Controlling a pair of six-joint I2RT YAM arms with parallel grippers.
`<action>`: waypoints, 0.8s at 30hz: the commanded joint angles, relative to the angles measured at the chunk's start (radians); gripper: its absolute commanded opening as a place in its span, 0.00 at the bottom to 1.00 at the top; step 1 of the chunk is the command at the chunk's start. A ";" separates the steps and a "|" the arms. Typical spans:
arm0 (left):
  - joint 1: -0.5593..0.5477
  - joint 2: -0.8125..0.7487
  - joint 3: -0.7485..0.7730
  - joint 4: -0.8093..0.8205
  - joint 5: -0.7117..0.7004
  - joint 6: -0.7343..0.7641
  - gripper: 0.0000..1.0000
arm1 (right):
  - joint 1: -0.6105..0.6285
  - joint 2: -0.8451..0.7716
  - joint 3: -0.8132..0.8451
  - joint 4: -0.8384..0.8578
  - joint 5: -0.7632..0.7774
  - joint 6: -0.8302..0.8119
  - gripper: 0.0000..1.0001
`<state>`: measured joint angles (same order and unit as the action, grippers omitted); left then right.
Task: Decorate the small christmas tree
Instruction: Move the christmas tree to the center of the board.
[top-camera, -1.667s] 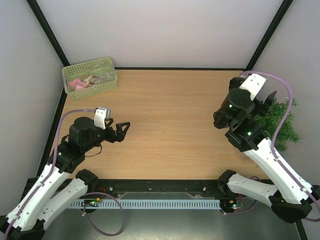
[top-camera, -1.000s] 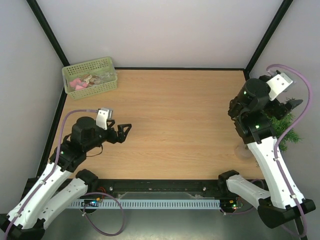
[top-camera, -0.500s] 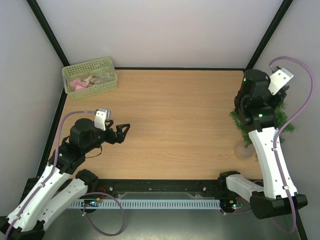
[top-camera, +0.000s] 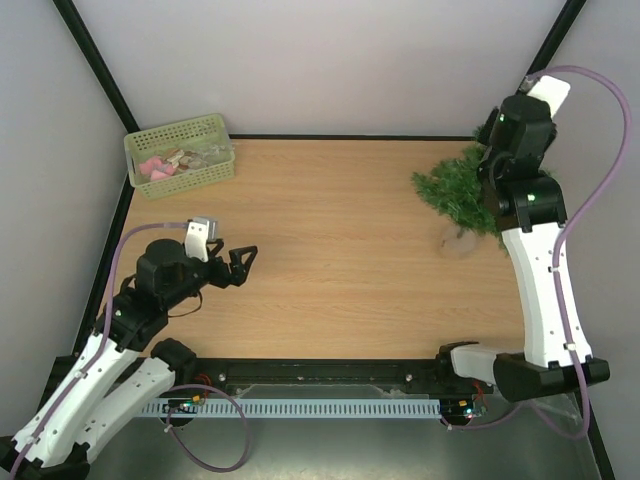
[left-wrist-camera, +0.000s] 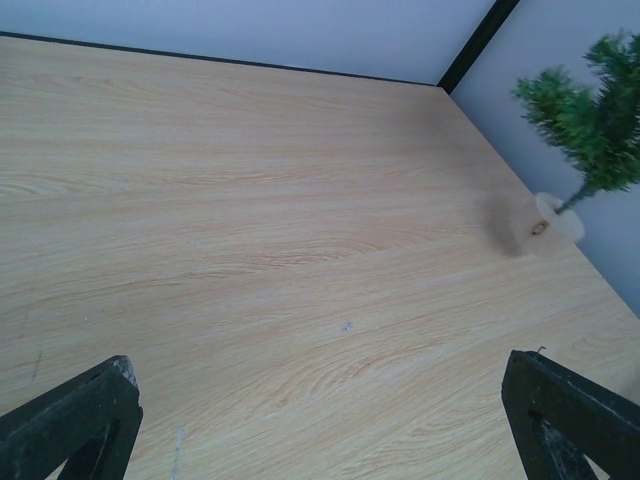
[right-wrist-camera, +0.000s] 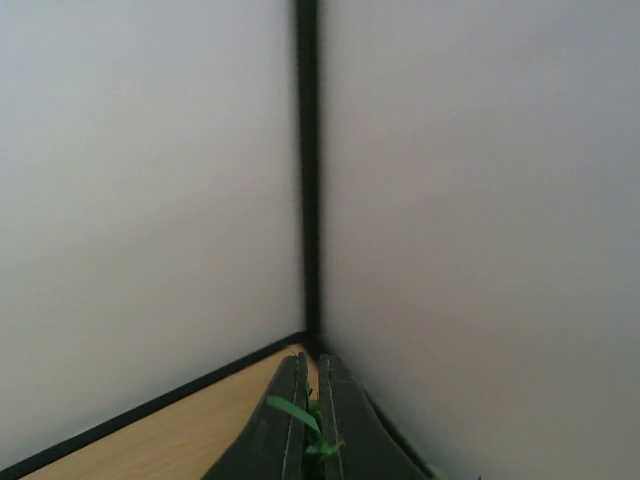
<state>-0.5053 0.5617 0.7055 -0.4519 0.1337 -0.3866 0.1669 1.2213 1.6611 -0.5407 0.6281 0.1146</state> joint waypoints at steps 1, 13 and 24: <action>0.005 -0.021 -0.012 0.011 -0.019 -0.007 1.00 | 0.000 0.037 0.076 0.086 -0.364 0.019 0.02; 0.005 -0.044 -0.014 0.009 -0.027 -0.011 1.00 | 0.001 0.144 0.037 0.277 -0.637 0.060 0.02; 0.005 -0.048 -0.014 0.007 -0.041 -0.017 1.00 | 0.031 0.171 -0.067 0.371 -0.878 0.072 0.02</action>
<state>-0.5053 0.5201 0.7040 -0.4519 0.1078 -0.3969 0.1741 1.4048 1.6070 -0.2787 -0.1410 0.1806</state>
